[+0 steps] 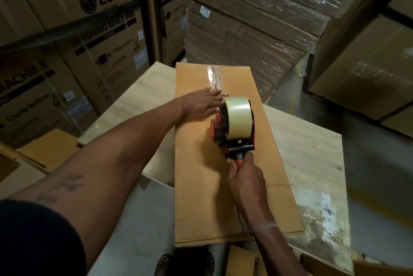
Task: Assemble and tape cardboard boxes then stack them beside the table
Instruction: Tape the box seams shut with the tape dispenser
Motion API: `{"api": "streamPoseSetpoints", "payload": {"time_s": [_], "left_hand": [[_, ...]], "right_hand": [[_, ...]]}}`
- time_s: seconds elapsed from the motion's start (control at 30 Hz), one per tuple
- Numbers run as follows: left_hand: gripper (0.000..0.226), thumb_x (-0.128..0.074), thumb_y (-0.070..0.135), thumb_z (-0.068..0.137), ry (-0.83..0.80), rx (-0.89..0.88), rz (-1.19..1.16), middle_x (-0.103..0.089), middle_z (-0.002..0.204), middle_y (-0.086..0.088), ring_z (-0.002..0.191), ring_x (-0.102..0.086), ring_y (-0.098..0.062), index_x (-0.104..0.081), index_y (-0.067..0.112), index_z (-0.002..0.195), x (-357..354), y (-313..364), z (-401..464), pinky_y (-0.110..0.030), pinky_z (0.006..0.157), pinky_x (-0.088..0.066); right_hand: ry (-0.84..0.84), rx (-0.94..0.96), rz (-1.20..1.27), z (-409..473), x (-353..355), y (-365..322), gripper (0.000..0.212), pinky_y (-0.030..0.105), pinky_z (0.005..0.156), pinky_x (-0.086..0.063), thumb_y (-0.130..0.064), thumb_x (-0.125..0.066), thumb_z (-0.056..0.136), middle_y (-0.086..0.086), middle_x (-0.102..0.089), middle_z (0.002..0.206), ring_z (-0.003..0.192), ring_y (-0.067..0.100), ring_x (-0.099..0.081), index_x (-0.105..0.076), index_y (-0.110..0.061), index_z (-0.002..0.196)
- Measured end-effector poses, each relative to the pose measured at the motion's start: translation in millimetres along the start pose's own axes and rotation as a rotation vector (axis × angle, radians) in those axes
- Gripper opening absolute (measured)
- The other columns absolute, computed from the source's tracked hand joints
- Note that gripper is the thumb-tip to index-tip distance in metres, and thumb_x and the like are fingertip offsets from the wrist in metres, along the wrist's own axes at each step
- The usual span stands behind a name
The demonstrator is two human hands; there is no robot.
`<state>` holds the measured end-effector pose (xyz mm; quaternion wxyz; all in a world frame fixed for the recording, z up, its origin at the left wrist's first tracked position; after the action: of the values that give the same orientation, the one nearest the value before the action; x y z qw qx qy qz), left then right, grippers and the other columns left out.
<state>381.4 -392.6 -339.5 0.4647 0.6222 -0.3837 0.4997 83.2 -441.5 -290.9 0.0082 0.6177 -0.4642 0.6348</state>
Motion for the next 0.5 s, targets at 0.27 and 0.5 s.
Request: {"api": "streamPoseSetpoints", "payload": {"time_s": [0.27,0.5], "left_hand": [[0.057,-0.021,0.047,0.112,0.0,0.005,0.052,-0.005,0.173,0.004,0.16,0.003,-0.019,-0.013,0.029,0.166,-6.1,-1.0,0.8,-0.048,0.13,-0.001],[0.057,-0.022,0.048,0.112,0.032,-0.02,0.051,-0.008,0.173,0.004,0.159,0.005,-0.021,-0.018,0.028,0.165,-2.5,12.8,-8.8,-0.049,0.13,0.001]], "right_hand": [[-0.035,-0.037,-0.046,-65.1,18.5,31.2,0.019,0.042,0.08,-0.057,-0.039,-0.051,0.106,0.005,-0.071,0.105,0.096,0.029,-0.068,-0.045,-0.028,0.121],[-0.03,-0.051,-0.058,-67.8,17.9,28.0,0.023,0.043,0.08,-0.056,-0.041,-0.051,0.105,0.009,-0.072,0.108,0.101,0.034,-0.068,-0.048,-0.024,0.121]]}}
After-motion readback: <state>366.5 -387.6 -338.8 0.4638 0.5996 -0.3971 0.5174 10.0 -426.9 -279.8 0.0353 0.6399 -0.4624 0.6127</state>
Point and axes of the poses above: each hand's wrist, its own z-axis towards the middle knuckle, its own x-axis out of the back of the hand, y = z × x, the point moved 2 cm from there along z, towards the middle knuckle
